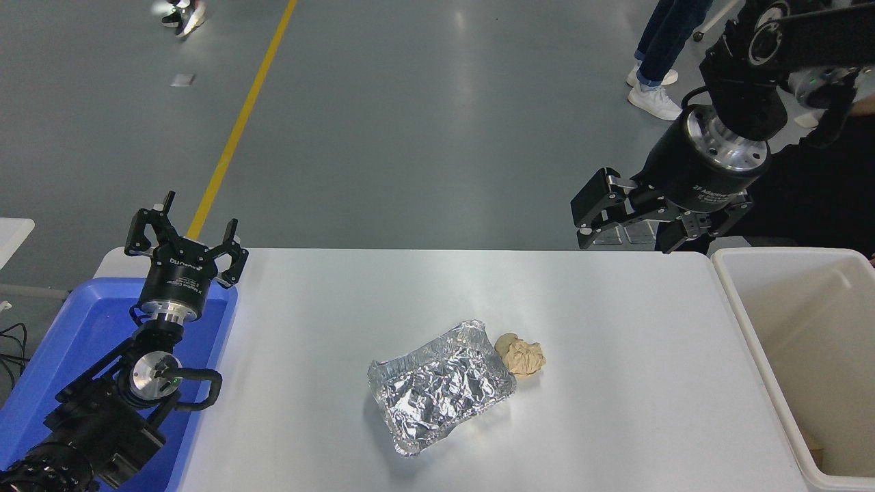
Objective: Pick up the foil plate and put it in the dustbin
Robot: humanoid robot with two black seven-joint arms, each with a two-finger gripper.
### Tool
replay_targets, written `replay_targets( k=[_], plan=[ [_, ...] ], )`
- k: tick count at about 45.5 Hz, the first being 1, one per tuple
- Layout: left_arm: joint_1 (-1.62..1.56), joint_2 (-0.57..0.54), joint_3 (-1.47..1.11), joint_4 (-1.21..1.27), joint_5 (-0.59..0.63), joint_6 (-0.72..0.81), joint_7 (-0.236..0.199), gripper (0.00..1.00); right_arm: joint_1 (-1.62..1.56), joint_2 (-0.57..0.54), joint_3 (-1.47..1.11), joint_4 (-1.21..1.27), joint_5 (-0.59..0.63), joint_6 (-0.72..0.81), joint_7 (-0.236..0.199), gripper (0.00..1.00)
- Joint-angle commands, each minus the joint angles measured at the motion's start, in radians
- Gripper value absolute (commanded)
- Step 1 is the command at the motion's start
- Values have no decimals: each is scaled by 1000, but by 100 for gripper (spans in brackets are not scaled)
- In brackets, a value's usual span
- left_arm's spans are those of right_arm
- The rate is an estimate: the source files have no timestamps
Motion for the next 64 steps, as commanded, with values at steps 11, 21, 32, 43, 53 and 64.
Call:
replay_targets(
  k=[11, 21, 32, 43, 53, 64],
  plan=[
    [0, 0, 2, 0, 0, 0, 0, 98, -5, 14, 4, 0, 1, 0, 0, 100],
    [0, 0, 2, 0, 0, 0, 1, 98, -17, 31, 4, -11, 1, 0, 0, 100],
    [0, 0, 2, 0, 0, 0, 0, 98, -22, 63, 12, -20, 2, 0, 0, 100],
    [0, 0, 2, 0, 0, 0, 0, 98, -22, 62, 10, -30, 11, 0, 0, 100],
    [0, 0, 2, 0, 0, 0, 0, 98, -32, 88, 8, -51, 31, 0, 0, 100],
    [-2, 0, 2, 0, 0, 0, 1, 98, -37, 83, 10, -54, 68, 0, 1, 100]
  ],
)
